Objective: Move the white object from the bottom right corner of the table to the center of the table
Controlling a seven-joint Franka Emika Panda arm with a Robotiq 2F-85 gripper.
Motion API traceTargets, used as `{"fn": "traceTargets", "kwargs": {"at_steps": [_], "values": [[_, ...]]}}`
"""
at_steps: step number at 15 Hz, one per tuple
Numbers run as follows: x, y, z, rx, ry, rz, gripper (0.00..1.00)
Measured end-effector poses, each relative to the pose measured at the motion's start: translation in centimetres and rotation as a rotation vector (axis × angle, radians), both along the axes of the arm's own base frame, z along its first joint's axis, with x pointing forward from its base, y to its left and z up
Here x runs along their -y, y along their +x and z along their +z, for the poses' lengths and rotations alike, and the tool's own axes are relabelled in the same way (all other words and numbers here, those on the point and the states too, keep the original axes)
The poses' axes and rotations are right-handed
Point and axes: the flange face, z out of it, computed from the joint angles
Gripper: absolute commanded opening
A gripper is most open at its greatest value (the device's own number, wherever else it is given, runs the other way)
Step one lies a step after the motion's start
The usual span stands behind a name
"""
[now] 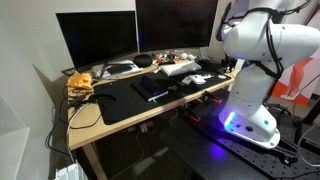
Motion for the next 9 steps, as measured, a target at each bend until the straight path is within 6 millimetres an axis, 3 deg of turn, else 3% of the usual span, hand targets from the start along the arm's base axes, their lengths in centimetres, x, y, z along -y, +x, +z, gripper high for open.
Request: {"fn": "traceTargets", "kwargs": {"at_steps": [4, 9], "values": [[0.0, 0.4, 1.0, 0.019, -0.01, 0.03, 0.26], [-1.2, 0.8, 5.0, 0.06, -0.048, 0.039, 0.26]]}}
